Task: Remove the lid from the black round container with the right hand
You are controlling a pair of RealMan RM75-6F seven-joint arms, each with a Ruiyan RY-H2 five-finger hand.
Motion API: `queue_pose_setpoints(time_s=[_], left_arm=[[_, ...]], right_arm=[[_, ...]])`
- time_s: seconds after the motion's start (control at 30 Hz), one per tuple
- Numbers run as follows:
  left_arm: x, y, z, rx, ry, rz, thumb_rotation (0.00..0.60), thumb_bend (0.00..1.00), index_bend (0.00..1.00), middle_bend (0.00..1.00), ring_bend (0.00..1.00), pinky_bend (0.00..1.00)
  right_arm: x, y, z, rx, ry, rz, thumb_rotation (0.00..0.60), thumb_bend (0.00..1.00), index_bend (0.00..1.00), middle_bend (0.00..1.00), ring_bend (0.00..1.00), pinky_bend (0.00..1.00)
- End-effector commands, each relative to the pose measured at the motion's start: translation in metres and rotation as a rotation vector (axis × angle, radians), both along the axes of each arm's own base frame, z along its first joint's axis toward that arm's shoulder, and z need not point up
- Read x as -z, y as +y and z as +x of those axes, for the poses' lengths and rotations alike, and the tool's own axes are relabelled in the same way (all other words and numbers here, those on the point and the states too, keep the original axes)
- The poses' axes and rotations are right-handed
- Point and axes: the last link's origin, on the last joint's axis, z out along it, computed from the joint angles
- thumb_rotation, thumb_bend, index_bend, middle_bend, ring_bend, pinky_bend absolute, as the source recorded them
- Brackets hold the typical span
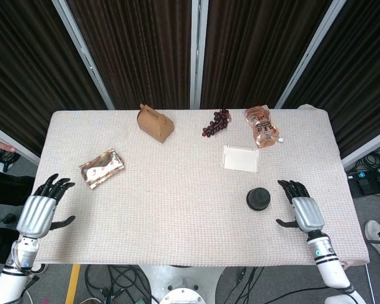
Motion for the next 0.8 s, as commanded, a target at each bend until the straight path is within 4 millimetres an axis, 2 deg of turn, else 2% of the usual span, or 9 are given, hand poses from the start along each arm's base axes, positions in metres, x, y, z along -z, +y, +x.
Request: queue_pose_setpoints(time_s=[0.03,0.3,0.8], left_arm=[[0.0,0.0,0.0,0.0,0.0,0.0,0.6,0.02,0.22,0.17,0.08,0.26],[0.0,0.0,0.0,0.001,0.0,0.0,0.6,0.02,0.22,0.17,0.08,0.26],[0.0,0.0,0.0,0.001,0.0,0.0,0.6,0.02,0.22,0.17,0.08,0.26]], right_arm=[[0.011,-0.012,0.003,0.007,-0.014,0.022,0.6,0.0,0.01,0.08,0.0,0.0],[0.024,-0.029,0.015,0.0,-0.026,0.05,0.6,0.0,0.01,0.09,0.0,0.0],[0.044,-0.039,0.021,0.035,-0.047,0.089,0.6,0.0,0.0,0.13,0.0,0.0]])
